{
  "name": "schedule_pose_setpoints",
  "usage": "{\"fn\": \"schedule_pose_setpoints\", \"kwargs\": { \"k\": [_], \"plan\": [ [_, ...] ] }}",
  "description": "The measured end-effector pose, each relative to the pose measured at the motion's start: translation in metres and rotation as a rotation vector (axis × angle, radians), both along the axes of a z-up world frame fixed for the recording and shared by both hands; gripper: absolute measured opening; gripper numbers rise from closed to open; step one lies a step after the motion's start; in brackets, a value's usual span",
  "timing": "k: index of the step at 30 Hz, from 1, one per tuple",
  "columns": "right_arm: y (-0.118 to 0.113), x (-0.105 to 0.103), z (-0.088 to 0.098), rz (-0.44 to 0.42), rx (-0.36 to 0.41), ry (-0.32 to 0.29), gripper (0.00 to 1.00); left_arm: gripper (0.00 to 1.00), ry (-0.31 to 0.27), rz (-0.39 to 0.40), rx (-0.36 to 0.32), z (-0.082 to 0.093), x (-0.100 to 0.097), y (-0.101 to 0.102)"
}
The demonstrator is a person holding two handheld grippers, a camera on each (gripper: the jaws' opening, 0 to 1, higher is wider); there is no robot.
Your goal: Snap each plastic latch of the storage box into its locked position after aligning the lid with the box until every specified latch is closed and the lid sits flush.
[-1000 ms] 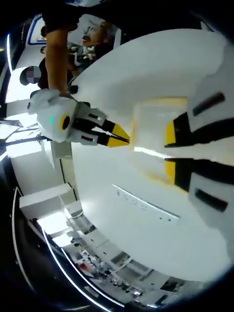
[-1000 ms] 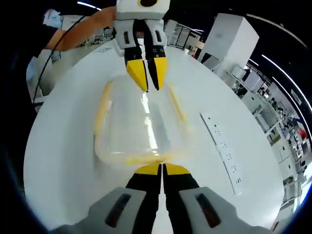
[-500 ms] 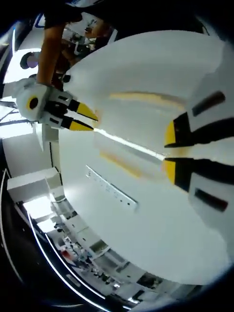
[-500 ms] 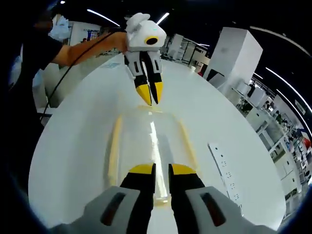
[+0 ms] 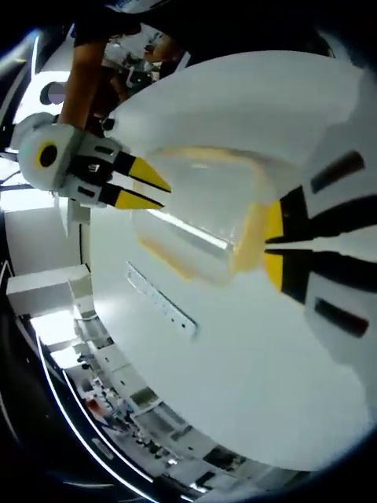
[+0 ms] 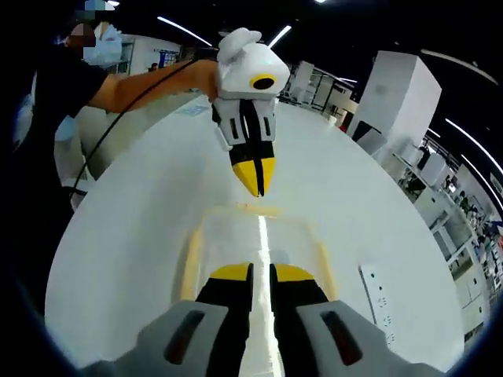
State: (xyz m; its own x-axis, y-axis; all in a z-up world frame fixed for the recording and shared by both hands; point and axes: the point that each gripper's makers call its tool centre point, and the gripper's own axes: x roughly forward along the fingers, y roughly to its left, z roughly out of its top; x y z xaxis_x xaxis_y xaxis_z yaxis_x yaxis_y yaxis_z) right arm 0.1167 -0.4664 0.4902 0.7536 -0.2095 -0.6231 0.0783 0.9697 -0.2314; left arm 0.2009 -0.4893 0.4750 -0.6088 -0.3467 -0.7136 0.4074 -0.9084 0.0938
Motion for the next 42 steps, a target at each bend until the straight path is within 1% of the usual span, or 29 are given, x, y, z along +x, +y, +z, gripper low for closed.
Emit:
{"fn": "schedule_pose_setpoints", "kwargs": {
  "k": [3, 6, 8, 11, 15, 20, 23, 28, 32, 42],
  "plan": [
    [0.000, 0.012, -0.002, 0.013, 0.016, -0.008, 0.05, 0.00, 0.009, 0.000, 0.010, -0.004, 0.001, 0.001],
    [0.002, 0.024, -0.006, 0.030, 0.023, -0.001, 0.05, 0.00, 0.017, 0.000, 0.023, -0.008, 0.001, 0.002],
    [0.003, 0.030, -0.007, 0.039, 0.027, 0.001, 0.03, 0.00, 0.026, 0.001, 0.030, -0.010, 0.001, 0.002],
    [0.004, 0.039, -0.009, 0.051, 0.031, 0.000, 0.03, 0.00, 0.032, -0.001, 0.034, -0.012, 0.001, 0.003],
    [0.006, 0.048, -0.012, 0.061, 0.031, 0.015, 0.02, 0.00, 0.039, -0.006, 0.032, -0.012, 0.002, 0.005],
    [0.004, 0.051, -0.012, 0.054, 0.036, 0.021, 0.00, 0.00, 0.047, -0.021, 0.032, -0.014, 0.002, 0.008],
    [0.004, 0.051, -0.012, 0.050, 0.036, 0.027, 0.00, 0.00, 0.063, -0.035, 0.036, -0.014, -0.001, 0.010],
    [0.006, 0.050, -0.012, 0.031, 0.047, 0.038, 0.00, 0.00, 0.065, -0.044, 0.022, -0.014, -0.001, 0.008],
    [0.004, 0.050, -0.012, 0.025, 0.036, 0.045, 0.00, 0.00, 0.067, -0.055, 0.016, -0.013, -0.004, 0.007],
    [0.003, 0.050, -0.012, 0.011, 0.043, 0.015, 0.00, 0.00, 0.058, -0.061, 0.027, -0.016, -0.010, 0.005]
  ]
}}
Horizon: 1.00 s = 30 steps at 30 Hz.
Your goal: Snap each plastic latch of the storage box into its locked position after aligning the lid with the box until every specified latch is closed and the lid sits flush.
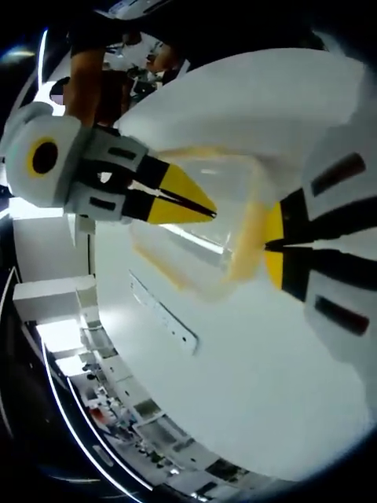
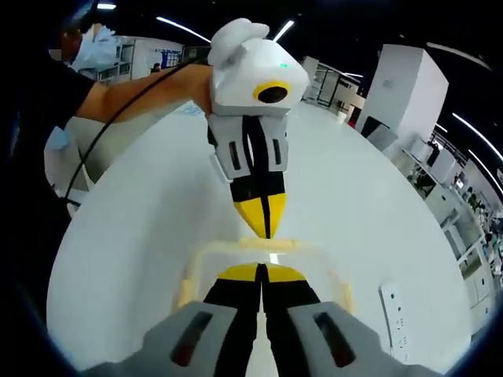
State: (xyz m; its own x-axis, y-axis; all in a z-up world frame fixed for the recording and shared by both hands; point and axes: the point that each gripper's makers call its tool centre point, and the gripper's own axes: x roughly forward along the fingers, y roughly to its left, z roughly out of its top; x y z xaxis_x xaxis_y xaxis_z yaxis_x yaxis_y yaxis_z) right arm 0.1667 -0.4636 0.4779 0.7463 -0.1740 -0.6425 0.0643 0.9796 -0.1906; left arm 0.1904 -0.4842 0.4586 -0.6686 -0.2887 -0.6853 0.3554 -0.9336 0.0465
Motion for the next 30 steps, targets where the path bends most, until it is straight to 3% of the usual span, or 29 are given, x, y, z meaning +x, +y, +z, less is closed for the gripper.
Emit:
{"fn": "schedule_pose_setpoints", "kwargs": {
  "k": [14, 17, 22, 30],
  "plan": [
    [0.008, -0.002, 0.001, -0.021, 0.040, -0.044, 0.00, 0.00, -0.029, -0.020, 0.002, -0.004, -0.004, -0.002],
    [0.009, -0.002, 0.001, -0.020, 0.045, -0.040, 0.00, 0.00, -0.070, -0.120, -0.057, -0.003, -0.005, -0.002],
    [0.010, -0.002, 0.001, -0.018, 0.053, -0.031, 0.00, 0.00, -0.101, -0.191, -0.076, -0.003, -0.008, -0.001],
    [0.006, -0.002, 0.001, -0.027, 0.090, -0.057, 0.00, 0.00, -0.083, -0.224, -0.036, -0.004, -0.008, 0.001]
  ]
}}
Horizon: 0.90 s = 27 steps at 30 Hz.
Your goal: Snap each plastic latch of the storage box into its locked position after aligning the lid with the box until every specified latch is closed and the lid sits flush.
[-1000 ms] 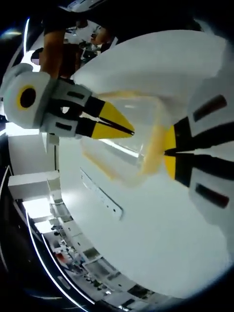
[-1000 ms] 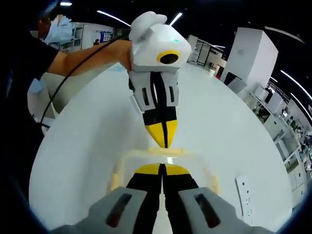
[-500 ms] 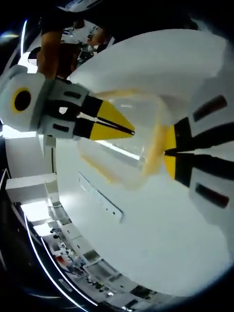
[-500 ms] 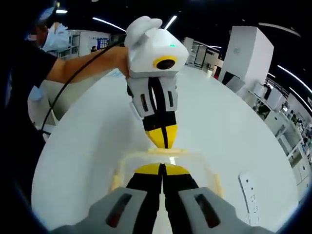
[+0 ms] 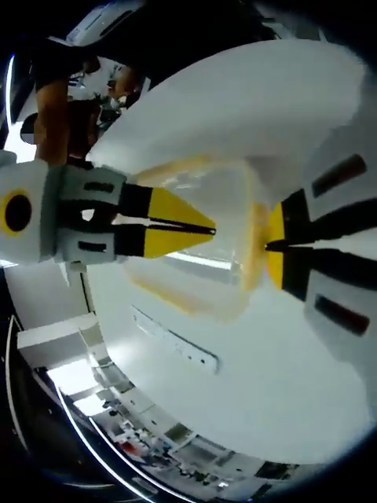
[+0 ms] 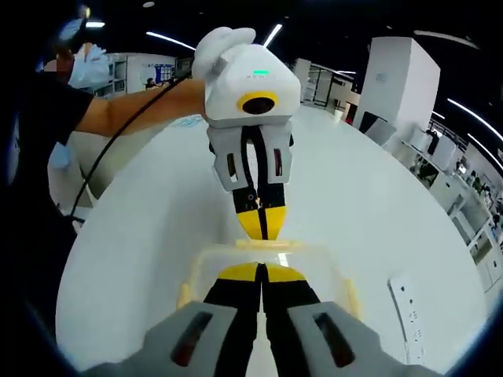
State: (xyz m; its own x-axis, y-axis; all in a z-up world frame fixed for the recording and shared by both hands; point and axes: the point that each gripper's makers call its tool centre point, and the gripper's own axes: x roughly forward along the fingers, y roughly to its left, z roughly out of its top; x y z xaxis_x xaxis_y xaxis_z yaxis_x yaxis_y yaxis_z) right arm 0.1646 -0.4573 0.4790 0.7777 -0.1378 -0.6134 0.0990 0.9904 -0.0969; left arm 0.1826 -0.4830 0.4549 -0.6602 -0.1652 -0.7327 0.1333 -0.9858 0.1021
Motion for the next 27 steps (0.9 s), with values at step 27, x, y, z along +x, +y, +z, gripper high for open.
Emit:
{"fn": "schedule_pose_setpoints", "kwargs": {
  "k": [27],
  "plan": [
    [-0.0063, 0.0052, 0.0000, -0.016, 0.058, -0.085, 0.00, 0.00, -0.067, -0.031, 0.066, -0.0030, -0.0038, 0.0016]
  ]
}}
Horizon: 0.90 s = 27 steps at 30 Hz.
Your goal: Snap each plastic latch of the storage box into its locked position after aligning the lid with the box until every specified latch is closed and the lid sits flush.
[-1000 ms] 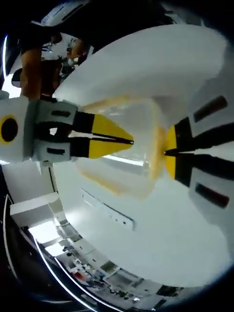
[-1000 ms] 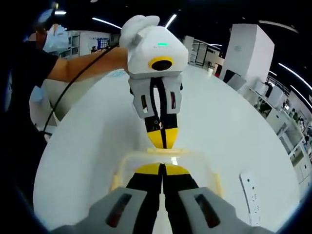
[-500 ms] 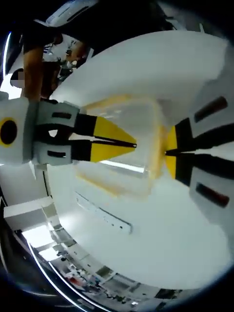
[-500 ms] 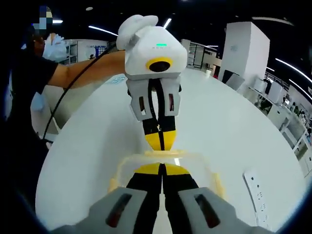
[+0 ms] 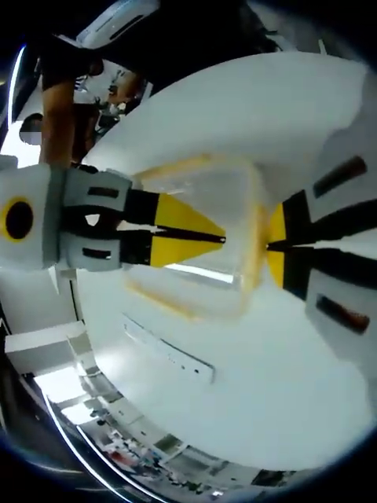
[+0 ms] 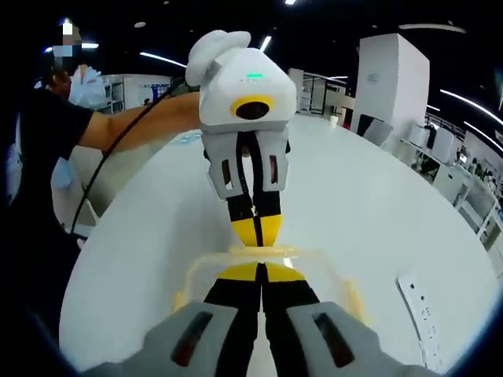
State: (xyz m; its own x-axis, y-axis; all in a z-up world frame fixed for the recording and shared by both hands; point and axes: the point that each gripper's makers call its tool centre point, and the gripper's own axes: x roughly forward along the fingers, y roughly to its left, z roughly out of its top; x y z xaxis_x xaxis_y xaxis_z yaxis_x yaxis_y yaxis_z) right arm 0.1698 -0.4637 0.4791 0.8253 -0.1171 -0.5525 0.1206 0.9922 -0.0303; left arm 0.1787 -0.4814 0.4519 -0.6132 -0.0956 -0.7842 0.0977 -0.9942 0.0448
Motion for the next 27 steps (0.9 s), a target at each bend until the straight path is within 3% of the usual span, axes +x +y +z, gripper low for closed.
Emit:
{"fn": "schedule_pose_setpoints", "kwargs": {
  "k": [1, 2, 3, 5, 9, 12, 13, 14, 19, 27],
  "plan": [
    [0.000, 0.001, -0.001, -0.003, 0.002, 0.005, 0.00, 0.00, 0.026, -0.008, 0.019, 0.000, -0.008, 0.001],
    [0.001, -0.002, -0.006, -0.020, 0.019, 0.020, 0.00, 0.00, 0.004, 0.049, 0.028, -0.010, -0.012, -0.006],
    [0.000, 0.001, -0.005, -0.010, -0.005, 0.020, 0.00, 0.00, -0.043, -0.013, 0.043, -0.025, -0.018, -0.002],
    [0.001, 0.000, -0.001, 0.004, -0.033, 0.026, 0.00, 0.00, -0.110, -0.101, -0.012, -0.030, -0.013, 0.008],
    [-0.002, -0.007, 0.000, -0.003, -0.033, 0.023, 0.00, 0.00, -0.001, -0.017, 0.028, -0.005, -0.004, 0.003],
    [-0.002, -0.006, -0.001, -0.006, -0.022, 0.001, 0.00, 0.00, -0.031, -0.022, -0.002, -0.007, -0.003, 0.005],
    [-0.002, -0.005, -0.001, -0.006, -0.019, -0.002, 0.00, 0.00, -0.028, -0.017, 0.003, -0.007, -0.004, 0.007],
    [-0.002, -0.005, -0.001, -0.006, -0.024, -0.003, 0.00, 0.00, -0.013, -0.014, 0.049, -0.008, -0.005, 0.011],
    [-0.003, -0.004, 0.000, 0.006, -0.060, -0.005, 0.00, 0.00, 0.007, 0.021, 0.045, -0.007, -0.001, 0.007],
    [-0.006, -0.005, 0.001, -0.005, -0.136, -0.002, 0.00, 0.00, 0.145, 0.161, 0.012, 0.006, 0.004, -0.010]
  ]
}}
